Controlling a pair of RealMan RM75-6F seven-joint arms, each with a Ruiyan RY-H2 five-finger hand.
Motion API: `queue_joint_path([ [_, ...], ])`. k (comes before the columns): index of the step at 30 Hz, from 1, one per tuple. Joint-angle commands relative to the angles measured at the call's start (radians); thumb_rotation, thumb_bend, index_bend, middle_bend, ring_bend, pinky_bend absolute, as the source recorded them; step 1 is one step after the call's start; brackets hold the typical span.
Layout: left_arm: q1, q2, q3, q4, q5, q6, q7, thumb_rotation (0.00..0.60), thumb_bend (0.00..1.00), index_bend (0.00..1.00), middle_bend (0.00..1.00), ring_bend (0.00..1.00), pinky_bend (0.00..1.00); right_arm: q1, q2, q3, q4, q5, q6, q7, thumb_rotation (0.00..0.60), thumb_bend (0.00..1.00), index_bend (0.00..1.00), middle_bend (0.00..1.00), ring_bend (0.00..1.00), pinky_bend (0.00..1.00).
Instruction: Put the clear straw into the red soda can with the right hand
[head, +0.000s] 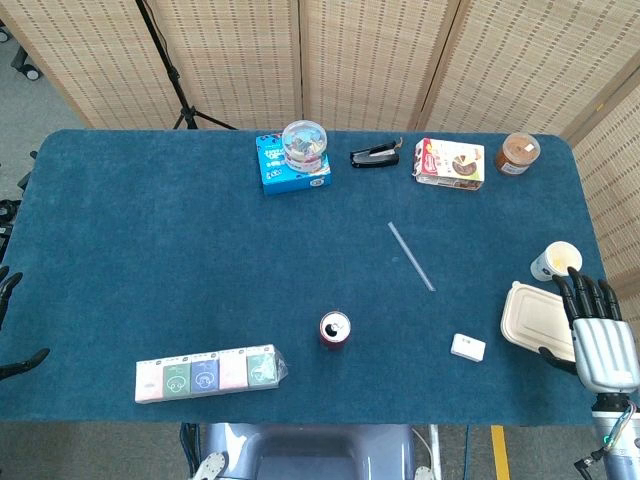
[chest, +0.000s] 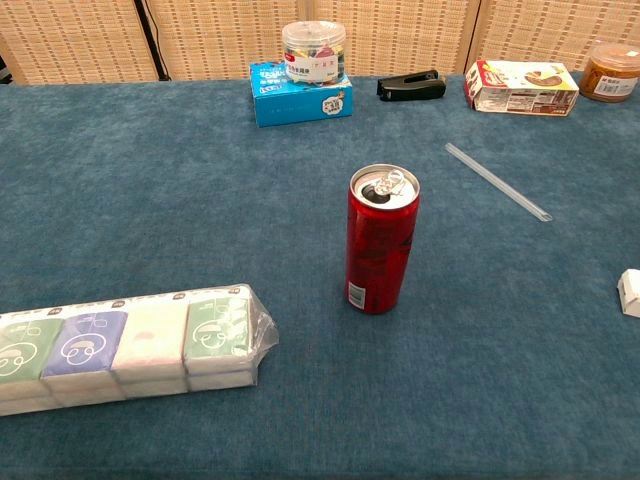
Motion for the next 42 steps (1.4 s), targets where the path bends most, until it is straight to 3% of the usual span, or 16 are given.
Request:
queue_joint_path([
  [1, -0.001, 0.000, 0.000, 0.000, 0.000, -0.001, 0.000, 0.600, 0.00, 0.00, 0.00, 0.00, 0.00, 0.001, 0.000, -0.002, 0.003, -0.002, -0.004, 0.003, 0.600, 0.00, 0.00, 0.00, 0.00, 0.00],
  [8, 0.000, 0.005, 0.000, 0.003, -0.001, -0.005, -0.018, 0.600, 0.00, 0.00, 0.00, 0.00, 0.00, 0.016, -0.009, -0.005, 0.030, -0.023, -0.025, 0.031, 0.600, 0.00, 0.00, 0.00, 0.00, 0.00],
  [15, -0.008, 0.010, 0.000, 0.005, -0.004, -0.022, -0.027, 0.600, 0.00, 0.00, 0.00, 0.00, 0.00, 0.083, -0.040, 0.019, 0.135, -0.057, -0.078, 0.086, 0.600, 0.00, 0.00, 0.00, 0.00, 0.00],
  [22, -0.013, 0.017, -0.003, 0.016, -0.011, -0.035, -0.065, 0.600, 0.00, 0.00, 0.00, 0.00, 0.00, 0.171, -0.024, 0.056, 0.146, -0.003, -0.211, 0.066, 0.600, 0.00, 0.00, 0.00, 0.00, 0.00],
  [28, -0.011, 0.020, -0.012, 0.011, -0.036, -0.037, -0.072, 0.600, 0.00, 0.00, 0.00, 0.00, 0.00, 0.286, -0.029, 0.090, 0.138, 0.023, -0.372, 0.168, 0.600, 0.00, 0.00, 0.00, 0.00, 0.00],
  [34, -0.017, 0.015, -0.017, 0.006, -0.056, -0.051, -0.051, 0.600, 0.00, 0.00, 0.00, 0.00, 0.00, 0.397, -0.101, 0.115, 0.233, 0.027, -0.481, 0.213, 0.600, 0.00, 0.00, 0.00, 0.00, 0.00],
  [42, -0.026, 0.011, -0.027, 0.000, -0.085, -0.069, -0.030, 0.600, 0.00, 0.00, 0.00, 0.00, 0.00, 0.516, -0.195, 0.110, 0.381, 0.032, -0.623, 0.316, 0.600, 0.00, 0.00, 0.00, 0.00, 0.00],
])
